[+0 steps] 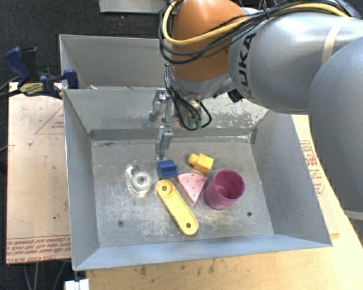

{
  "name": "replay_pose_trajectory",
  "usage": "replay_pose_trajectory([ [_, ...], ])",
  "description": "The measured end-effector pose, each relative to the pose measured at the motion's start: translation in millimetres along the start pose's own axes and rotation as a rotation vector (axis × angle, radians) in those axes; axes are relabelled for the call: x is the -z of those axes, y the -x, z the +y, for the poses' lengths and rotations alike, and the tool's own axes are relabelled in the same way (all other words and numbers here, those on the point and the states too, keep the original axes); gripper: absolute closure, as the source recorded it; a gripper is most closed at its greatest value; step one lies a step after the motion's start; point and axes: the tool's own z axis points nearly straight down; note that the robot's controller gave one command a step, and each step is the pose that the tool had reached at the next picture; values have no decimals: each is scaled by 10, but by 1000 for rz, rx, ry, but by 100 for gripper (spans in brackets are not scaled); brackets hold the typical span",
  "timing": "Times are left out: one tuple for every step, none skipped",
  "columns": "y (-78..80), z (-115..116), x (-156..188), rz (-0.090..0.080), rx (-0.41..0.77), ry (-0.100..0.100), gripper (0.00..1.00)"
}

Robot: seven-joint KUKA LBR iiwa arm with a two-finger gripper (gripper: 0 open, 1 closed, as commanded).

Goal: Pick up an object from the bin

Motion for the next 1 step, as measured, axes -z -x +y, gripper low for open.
replay_pose_trajectory([
  [0,0,0,0,0,0,0],
])
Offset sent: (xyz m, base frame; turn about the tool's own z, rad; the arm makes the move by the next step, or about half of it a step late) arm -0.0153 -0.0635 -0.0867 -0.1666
